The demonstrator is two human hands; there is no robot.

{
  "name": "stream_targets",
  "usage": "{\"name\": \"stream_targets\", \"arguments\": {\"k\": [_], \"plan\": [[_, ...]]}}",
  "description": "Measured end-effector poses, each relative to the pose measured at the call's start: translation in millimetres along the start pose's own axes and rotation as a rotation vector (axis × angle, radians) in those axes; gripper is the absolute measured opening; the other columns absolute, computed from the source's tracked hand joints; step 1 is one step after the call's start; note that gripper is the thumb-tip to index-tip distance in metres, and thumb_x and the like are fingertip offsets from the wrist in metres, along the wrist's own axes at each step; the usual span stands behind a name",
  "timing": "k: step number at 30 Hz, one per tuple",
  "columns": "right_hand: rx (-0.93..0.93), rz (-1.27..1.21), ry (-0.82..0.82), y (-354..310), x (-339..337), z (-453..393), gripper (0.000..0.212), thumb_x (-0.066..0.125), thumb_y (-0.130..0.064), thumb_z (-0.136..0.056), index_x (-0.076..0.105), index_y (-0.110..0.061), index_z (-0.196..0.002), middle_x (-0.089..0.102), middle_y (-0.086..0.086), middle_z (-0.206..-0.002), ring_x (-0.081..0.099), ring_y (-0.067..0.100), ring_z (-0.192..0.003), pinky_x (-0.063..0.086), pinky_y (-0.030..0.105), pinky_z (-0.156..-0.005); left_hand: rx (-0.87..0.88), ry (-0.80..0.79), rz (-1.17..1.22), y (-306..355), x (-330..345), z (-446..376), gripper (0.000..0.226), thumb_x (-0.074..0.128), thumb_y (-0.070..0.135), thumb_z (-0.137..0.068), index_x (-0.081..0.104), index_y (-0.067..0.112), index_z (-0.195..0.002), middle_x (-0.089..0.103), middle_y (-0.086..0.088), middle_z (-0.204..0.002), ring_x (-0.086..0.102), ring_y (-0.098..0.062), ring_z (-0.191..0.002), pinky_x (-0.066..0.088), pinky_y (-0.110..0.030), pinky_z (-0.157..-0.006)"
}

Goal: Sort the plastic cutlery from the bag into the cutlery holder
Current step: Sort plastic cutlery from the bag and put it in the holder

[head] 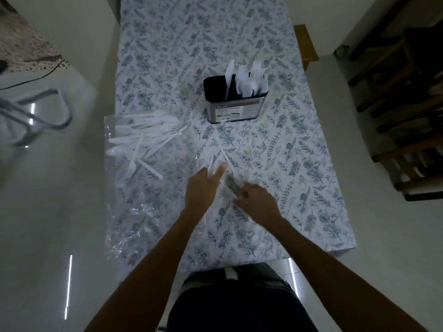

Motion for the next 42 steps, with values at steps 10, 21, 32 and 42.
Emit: {"name": "stream_targets", "arguments": {"k": [10,21,32,42], "plan": [[-0.192,-0.415,0.062,-8,-57,15,0.007,0.070,-0.023,-0.094,0.065,-0.019,-0.097,0.070,-0.004,-0.087,0.067,0.008,-0.079,0.056,0.029,-0.073,0.426,-0.068,-0.348,43,52,15,0.027,0.052,0.032,-0.106,0.062,0.007,-0.109,0.070,-0.010,-0.085,0.066,-0.023,-0.068,0.050,-0.028,-0.055],[-0.091,0.270,0.013,2,3,-30,0.048,0.060,-0.040,-0.097,0.053,-0.005,-0.129,0.053,0.014,-0.130,0.055,0.033,-0.115,0.055,0.044,-0.079,-0.038,0.281,0.161,-5,-22,28,0.042,0.060,0.045,-0.100,0.068,0.010,-0.079,0.067,0.000,-0.066,0.059,-0.010,-0.054,0.048,-0.022,-0.053],[-0.283,-0.369,0.116,-38,-110,1,0.012,0.081,-0.020,-0.085,0.070,-0.022,-0.084,0.072,-0.008,-0.077,0.068,0.011,-0.072,0.054,0.025,-0.065,0.285,-0.105,0.076,62,12,20,0.032,0.054,0.036,-0.105,0.066,0.010,-0.092,0.071,-0.003,-0.071,0.065,-0.014,-0.058,0.049,-0.026,-0.058],[0.506,-1.608,0.014,-50,-55,16,0.046,0.046,-0.055,-0.103,0.064,-0.014,-0.114,0.070,0.007,-0.111,0.066,0.025,-0.101,0.052,0.042,-0.092,-0.168,0.181,1.423,88,-43,-3,0.034,0.073,0.040,-0.093,0.050,0.022,-0.075,0.036,0.006,-0.056,0.033,-0.007,-0.045,0.032,-0.022,-0.041]]}}
Point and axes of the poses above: each hand's wrist, its own z-axis away from the middle knuckle, its own x-axis out of the palm, y = z × x, the point moved 9 cm from there along -z, towards the middle knuckle
